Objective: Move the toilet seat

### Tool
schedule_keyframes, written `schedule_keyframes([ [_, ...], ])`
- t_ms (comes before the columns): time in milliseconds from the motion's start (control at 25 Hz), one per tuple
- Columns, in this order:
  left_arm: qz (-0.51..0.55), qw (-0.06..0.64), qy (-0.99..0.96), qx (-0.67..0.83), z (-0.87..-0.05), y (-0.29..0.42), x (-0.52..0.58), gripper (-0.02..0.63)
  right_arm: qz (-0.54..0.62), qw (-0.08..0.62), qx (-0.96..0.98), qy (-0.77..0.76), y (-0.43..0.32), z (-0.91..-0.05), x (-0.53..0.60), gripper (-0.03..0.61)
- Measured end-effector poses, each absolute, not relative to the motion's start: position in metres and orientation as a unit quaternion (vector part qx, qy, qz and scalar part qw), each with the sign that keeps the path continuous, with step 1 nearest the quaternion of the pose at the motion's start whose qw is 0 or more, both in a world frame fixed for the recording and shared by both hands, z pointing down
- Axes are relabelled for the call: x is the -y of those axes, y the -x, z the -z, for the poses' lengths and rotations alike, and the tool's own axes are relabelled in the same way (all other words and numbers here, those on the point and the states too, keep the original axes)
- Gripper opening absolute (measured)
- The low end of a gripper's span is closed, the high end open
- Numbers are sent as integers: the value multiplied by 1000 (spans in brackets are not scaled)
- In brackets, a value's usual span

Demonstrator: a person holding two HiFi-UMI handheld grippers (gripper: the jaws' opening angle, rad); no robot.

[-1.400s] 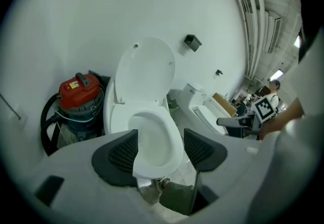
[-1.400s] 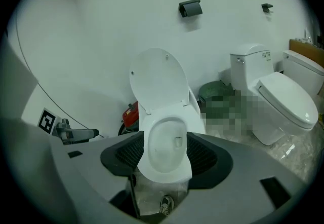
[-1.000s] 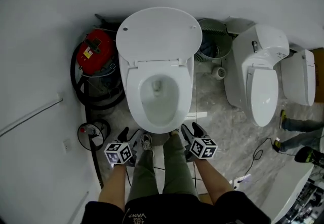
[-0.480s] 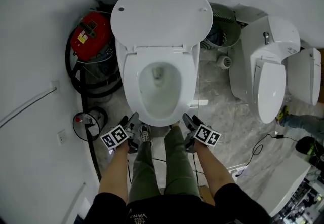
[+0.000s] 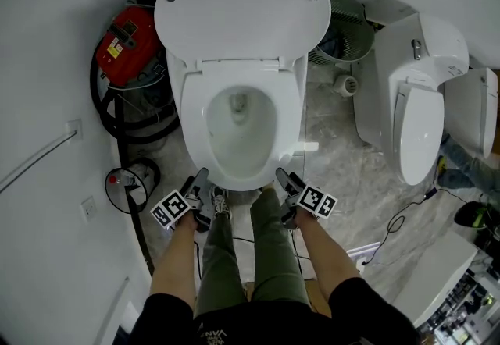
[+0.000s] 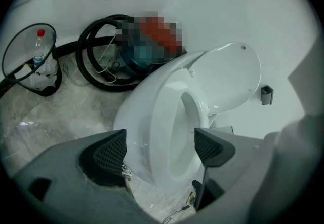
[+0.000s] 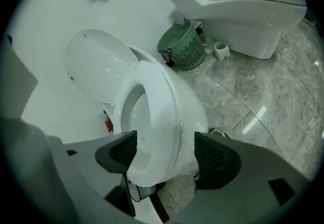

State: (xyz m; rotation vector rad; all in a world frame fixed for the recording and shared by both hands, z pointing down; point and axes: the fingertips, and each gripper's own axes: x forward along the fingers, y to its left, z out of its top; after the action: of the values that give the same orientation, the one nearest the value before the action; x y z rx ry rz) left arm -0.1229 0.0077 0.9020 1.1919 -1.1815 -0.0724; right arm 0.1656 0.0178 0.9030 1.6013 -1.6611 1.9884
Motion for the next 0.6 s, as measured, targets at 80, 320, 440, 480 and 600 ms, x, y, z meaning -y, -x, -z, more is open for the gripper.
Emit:
schedule_keyframes([
  [80,36,673,-527,517,-906,119,-5,420,-658,47,547,-516,-161,-906,-17,337],
  [320,24,691,-521,500,-918,105,-2,444,-665,62,553,-497,-151,-913,-14,337],
  [440,19,699,-520,491,-921,97,0,457,-666,78,559,-488,-148,-916,-12,340],
  [480,22,702,-519,487,-922,94,1,456,-665,83,560,-486,-147,-917,-12,341],
  [600,27,707,-520,479,-922,87,3,456,-664,89,563,-484,-147,-919,-10,341],
])
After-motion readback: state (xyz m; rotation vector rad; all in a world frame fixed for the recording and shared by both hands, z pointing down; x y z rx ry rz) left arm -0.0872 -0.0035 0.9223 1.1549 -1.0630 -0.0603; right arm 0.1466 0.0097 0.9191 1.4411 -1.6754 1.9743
